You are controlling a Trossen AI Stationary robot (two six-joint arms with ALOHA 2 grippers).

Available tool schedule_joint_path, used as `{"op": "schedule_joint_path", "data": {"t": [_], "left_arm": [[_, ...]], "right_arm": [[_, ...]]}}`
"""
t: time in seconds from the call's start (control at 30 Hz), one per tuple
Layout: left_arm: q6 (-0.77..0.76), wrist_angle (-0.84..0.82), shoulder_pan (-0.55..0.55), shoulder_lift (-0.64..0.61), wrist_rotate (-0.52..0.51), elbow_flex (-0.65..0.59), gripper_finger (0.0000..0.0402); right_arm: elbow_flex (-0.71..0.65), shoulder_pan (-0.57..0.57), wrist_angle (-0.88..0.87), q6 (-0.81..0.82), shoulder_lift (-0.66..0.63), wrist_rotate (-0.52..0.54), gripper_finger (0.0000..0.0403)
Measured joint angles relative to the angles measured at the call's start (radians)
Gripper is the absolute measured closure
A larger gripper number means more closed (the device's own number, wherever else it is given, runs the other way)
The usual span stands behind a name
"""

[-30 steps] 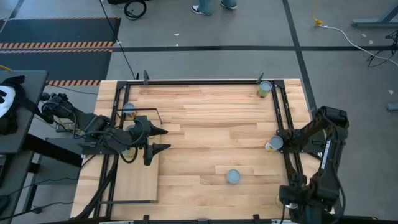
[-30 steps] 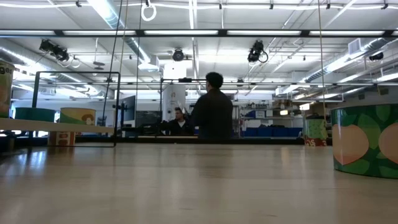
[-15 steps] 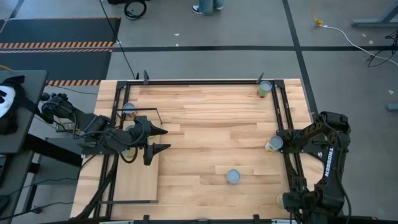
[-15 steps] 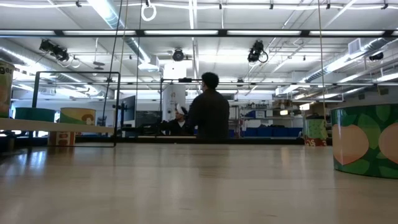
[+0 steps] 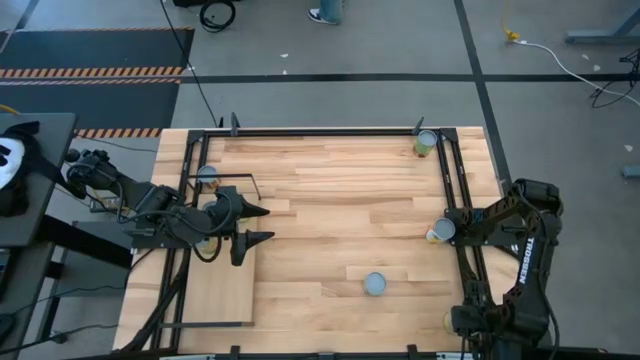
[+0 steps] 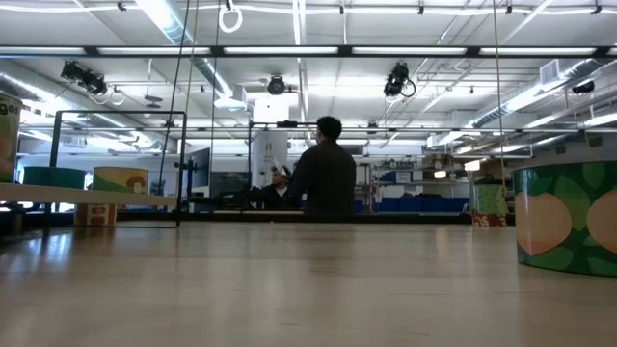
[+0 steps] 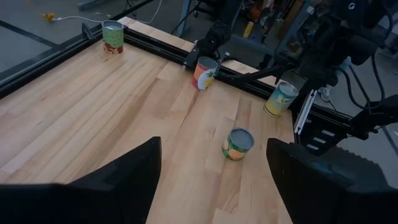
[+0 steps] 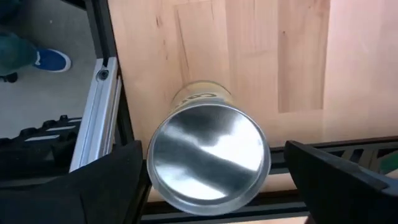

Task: Pick and place cans onto a shelf
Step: Put the canned carrots on the shelf

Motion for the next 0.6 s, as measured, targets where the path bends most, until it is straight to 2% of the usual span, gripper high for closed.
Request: {"op": "schedule_joint_path", "data": {"t": [0.23, 0.4, 0.5, 0.6], "left_arm": [[0.000, 0.000, 0.000, 0.000, 0.000, 0.000, 0.0108], [0.000, 0.000, 0.000, 0.000, 0.000, 0.000, 0.0108], [0.000, 0.000, 0.000, 0.000, 0.000, 0.000, 0.0108], [0.000, 0.000, 0.000, 0.000, 0.000, 0.000, 0.0108]], "right_arm": [[-0.093, -0.002, 0.144, -0.007, 0.000, -0.049, 0.0003], [-0.140, -0.014, 0.146, 0.047, 0.000, -0.101, 0.0007], [-0.144, -0.030, 0.146, 0.047, 0.000, -0.129, 0.0025], [-0.144, -0.044, 0.151, 0.045, 0.000, -0.139, 0.0062]]}}
